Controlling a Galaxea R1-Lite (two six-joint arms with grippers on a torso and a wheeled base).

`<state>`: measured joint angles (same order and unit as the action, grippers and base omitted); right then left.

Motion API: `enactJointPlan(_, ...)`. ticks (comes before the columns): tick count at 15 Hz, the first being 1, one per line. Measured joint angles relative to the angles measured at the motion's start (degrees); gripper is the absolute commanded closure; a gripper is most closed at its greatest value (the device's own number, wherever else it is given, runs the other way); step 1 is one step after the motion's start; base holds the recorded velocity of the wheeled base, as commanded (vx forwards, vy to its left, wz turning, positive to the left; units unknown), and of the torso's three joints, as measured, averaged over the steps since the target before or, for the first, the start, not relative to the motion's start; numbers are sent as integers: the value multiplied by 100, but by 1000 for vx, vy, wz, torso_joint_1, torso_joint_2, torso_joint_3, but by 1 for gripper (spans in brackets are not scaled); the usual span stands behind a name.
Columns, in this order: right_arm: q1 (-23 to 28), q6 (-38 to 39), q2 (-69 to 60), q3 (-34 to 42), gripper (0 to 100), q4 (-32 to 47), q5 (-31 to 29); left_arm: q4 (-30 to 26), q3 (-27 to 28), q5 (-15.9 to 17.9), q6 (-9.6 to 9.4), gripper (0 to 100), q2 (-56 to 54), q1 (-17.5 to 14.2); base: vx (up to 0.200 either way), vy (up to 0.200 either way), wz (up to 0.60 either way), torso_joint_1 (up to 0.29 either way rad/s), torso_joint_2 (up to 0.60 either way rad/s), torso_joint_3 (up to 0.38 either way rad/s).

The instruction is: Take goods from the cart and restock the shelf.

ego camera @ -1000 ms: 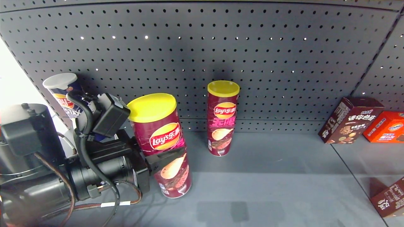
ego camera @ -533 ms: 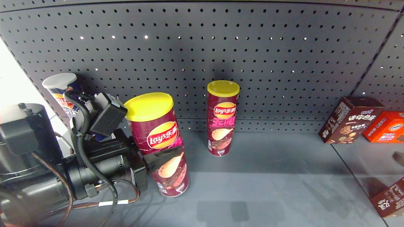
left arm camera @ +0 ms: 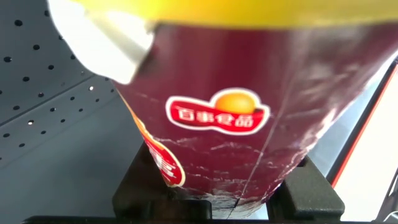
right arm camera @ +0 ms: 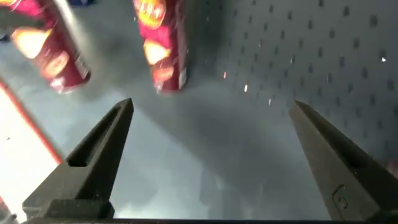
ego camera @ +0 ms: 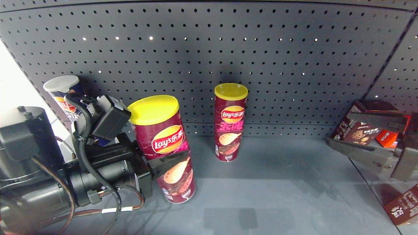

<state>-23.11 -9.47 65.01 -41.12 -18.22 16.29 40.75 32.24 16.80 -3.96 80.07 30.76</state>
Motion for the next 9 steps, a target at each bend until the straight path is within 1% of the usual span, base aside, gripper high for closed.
enactJointPlan(2,-12,110,414,-48,0,-207,514,0,-6,0,0,100,2,0,0,0,0,0,0,0)
enactJointPlan(4,-23,167,695,-121,0,-222,947,11,26,11,-6,100,6,9,0,0,0,0,0,0)
enactJointPlan(6,-30,145,948,-207,0,-364,1048,16,20,9,-2,100,5,16,0,0,0,0,0,0)
enactJointPlan(8,-41,129,1206,-247,0,-701,1122,11,-6,9,-2,100,5,11,0,0,0,0,0,0)
enactJointPlan(9,-45,113,1343,-265,0,-1013,1289,5,-13,9,5,100,5,11,0,0,0,0,0,0)
